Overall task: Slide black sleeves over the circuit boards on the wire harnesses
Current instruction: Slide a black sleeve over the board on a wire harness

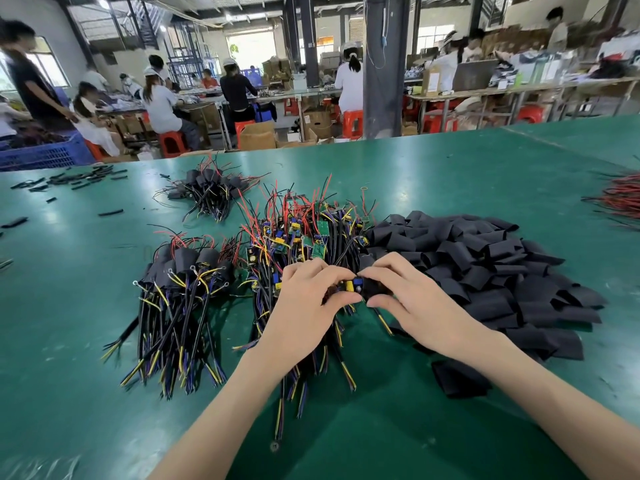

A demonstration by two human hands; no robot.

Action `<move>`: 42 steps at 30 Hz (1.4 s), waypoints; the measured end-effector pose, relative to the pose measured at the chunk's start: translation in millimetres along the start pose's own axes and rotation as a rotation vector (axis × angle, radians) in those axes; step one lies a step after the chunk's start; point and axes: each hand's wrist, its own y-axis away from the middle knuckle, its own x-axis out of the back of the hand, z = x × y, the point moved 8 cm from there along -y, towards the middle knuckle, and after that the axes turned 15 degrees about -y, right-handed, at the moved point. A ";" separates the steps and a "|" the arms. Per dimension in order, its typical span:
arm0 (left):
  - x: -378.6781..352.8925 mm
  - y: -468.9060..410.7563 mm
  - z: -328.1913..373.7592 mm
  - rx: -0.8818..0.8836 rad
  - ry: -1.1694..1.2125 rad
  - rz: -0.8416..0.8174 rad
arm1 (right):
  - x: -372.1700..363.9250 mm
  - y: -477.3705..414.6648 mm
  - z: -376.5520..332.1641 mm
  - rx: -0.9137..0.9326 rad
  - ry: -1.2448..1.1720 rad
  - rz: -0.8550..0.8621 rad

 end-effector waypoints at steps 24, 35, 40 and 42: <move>-0.3 -1.1 -0.1 -0.052 0.031 -0.005 | 2.4 -0.8 14.9 -0.050 -0.183 -0.010; 1.5 -0.9 -0.3 -0.032 0.034 0.020 | 1.9 0.1 5.5 0.021 -0.132 -0.018; 0.8 -1.2 -0.8 -0.039 0.038 0.009 | 7.4 0.2 5.5 0.034 -0.153 0.019; -0.1 -0.9 -0.7 -0.037 0.042 0.011 | 8.2 0.4 5.3 0.043 -0.154 0.026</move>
